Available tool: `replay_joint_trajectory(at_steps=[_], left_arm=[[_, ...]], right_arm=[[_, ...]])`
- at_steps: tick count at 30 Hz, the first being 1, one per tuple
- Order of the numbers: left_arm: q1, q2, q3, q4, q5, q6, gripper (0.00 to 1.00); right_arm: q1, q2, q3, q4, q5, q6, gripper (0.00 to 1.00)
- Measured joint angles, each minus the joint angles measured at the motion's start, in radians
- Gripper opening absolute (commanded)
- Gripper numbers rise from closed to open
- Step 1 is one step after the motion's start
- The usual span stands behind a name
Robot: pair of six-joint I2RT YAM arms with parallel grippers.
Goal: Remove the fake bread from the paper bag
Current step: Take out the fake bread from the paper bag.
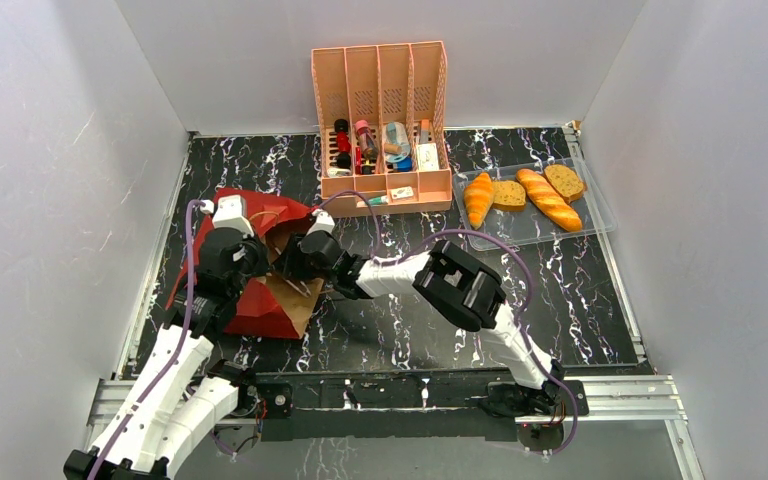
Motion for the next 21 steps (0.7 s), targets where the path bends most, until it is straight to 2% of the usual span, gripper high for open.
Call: replay_joint_trajectory(at_steps=[11, 21], left_arm=[[0.001, 0.017, 0.0, -0.002, 0.016, -0.016, 0.0], [0.001, 0.017, 0.0, 0.005, 0.016, -0.018, 0.0]], right_arm=[[-0.004, 0.032, 0.024, -0.018, -0.059, -0.075, 0.56], [0.04, 0.028, 0.025, -0.016, 0.035, -0.273, 0.59]])
